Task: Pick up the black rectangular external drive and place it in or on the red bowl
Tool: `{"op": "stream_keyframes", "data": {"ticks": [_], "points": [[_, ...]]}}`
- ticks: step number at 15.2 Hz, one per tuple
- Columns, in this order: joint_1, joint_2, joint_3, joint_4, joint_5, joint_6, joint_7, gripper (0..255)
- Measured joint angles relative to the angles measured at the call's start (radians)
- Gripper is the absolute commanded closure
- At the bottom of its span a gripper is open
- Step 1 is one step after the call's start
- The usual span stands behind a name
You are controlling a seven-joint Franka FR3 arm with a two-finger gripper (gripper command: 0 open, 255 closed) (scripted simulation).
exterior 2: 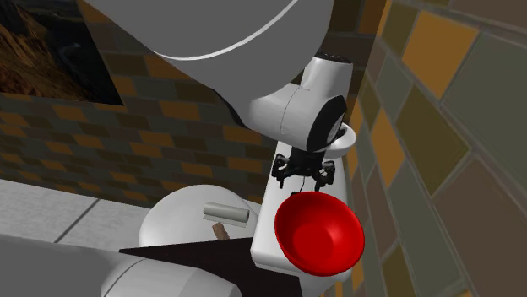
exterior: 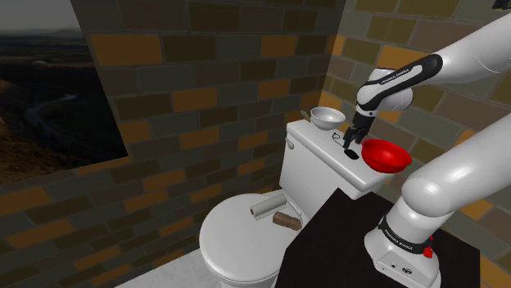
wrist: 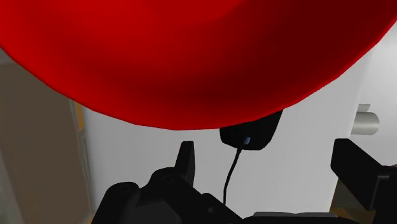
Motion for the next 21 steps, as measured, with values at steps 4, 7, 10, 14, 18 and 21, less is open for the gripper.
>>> {"op": "stream_keyframes", "data": {"ticks": [4, 7, 10, 14, 18, 21], "points": [[0.013, 0.059, -0.020, -0.019, 0.022, 0.074, -0.023, 0], [0.019, 0.078, -0.025, -0.024, 0.032, 0.099, -0.030, 0], [0.020, 0.081, -0.026, -0.024, 0.033, 0.102, -0.032, 0], [0.020, 0.081, -0.026, -0.024, 0.033, 0.102, -0.032, 255], [0.020, 0.081, -0.026, -0.024, 0.033, 0.102, -0.032, 255], [0.020, 0.081, -0.026, -0.024, 0.033, 0.102, -0.032, 255]]}}
